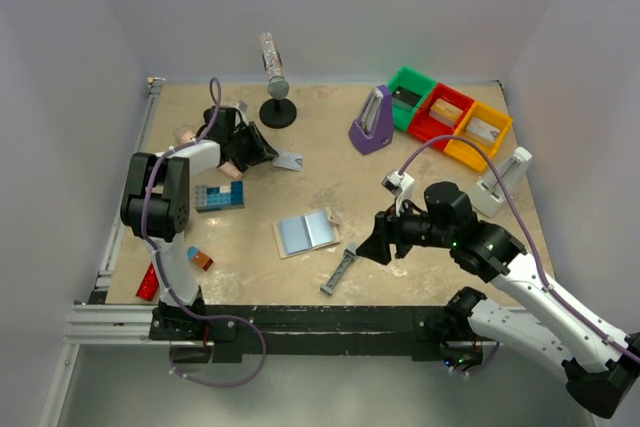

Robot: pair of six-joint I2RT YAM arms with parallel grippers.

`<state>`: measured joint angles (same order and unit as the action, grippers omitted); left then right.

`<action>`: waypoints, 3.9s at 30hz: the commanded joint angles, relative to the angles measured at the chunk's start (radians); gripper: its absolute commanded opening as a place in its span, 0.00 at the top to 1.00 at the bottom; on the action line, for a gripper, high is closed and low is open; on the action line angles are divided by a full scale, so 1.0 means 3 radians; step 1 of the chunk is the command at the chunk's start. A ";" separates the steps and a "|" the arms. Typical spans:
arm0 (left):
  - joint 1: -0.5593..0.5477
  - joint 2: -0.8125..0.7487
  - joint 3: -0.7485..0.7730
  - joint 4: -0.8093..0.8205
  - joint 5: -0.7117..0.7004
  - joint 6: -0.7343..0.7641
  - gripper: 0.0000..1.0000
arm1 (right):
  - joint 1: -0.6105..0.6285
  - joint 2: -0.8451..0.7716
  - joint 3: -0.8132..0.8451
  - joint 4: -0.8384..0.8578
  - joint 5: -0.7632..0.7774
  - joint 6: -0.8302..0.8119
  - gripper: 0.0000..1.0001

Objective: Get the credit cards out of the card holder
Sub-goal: Place the credit card at the center of the board, then remove the credit card from the card holder.

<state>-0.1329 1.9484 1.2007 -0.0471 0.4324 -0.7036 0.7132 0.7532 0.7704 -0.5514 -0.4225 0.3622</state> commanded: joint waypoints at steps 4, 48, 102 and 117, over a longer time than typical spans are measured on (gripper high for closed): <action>0.0024 -0.0067 0.0114 -0.0027 0.0021 0.0024 0.66 | 0.0006 -0.0005 0.0111 0.0130 0.0002 -0.0052 0.37; -0.1638 -0.4255 -0.3230 -0.0432 -0.1651 -0.1290 0.26 | 0.0220 0.2801 0.1047 0.0381 0.0723 0.0240 0.34; -0.1643 -0.3703 -0.3286 0.0336 -0.1457 -0.1193 0.34 | 0.0077 0.3451 0.1461 0.0084 0.1362 0.0005 0.80; -0.1638 -0.3529 -0.3322 0.0474 -0.1457 -0.1152 0.35 | 0.0128 0.2450 0.0547 0.0544 0.1107 0.0316 1.00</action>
<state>-0.6224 0.8600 0.2138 0.0311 -0.0101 -1.0706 0.7376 1.5803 0.9981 -0.4656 -0.0441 0.3988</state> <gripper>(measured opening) 0.655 0.030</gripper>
